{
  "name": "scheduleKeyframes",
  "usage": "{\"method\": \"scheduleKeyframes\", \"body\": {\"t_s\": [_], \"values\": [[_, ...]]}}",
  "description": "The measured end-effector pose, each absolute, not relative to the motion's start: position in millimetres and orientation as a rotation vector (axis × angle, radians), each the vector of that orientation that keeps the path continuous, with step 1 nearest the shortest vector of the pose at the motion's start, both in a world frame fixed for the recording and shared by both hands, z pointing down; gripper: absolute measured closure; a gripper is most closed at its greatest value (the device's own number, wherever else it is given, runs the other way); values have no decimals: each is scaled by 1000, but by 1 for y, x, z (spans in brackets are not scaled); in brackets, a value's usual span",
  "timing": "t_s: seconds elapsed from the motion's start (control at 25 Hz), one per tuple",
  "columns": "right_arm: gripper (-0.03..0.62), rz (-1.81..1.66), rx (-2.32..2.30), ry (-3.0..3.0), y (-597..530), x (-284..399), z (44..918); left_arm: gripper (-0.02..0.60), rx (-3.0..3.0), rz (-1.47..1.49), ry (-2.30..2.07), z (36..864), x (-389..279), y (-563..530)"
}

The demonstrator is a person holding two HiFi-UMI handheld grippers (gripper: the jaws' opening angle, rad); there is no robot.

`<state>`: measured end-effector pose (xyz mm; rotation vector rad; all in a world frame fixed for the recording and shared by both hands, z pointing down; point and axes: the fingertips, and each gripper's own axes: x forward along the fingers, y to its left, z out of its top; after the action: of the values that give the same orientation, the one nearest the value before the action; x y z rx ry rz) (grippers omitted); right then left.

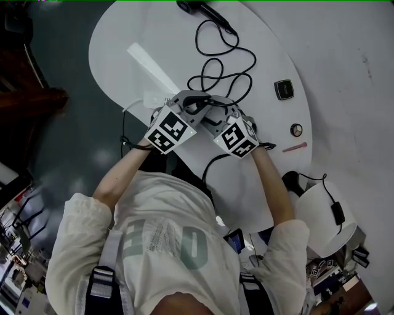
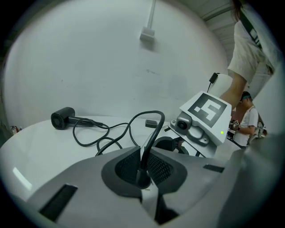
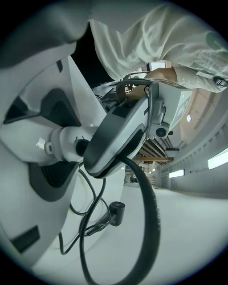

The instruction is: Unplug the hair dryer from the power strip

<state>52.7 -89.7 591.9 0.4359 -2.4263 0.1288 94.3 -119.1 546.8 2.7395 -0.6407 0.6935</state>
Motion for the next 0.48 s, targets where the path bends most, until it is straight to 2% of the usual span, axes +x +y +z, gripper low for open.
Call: {"method": "scheduleKeyframes", "body": {"t_s": [0.16, 0.36, 0.48], "values": [[344, 130, 439, -2425, -91, 52, 592, 578, 2806, 594, -659, 523, 101, -130], [344, 139, 440, -2419, -88, 52, 593, 578, 2914, 639, -584, 499, 108, -132], [344, 128, 442, -2418, -90, 52, 593, 578, 2922, 469, -596, 469, 105, -135]]}}
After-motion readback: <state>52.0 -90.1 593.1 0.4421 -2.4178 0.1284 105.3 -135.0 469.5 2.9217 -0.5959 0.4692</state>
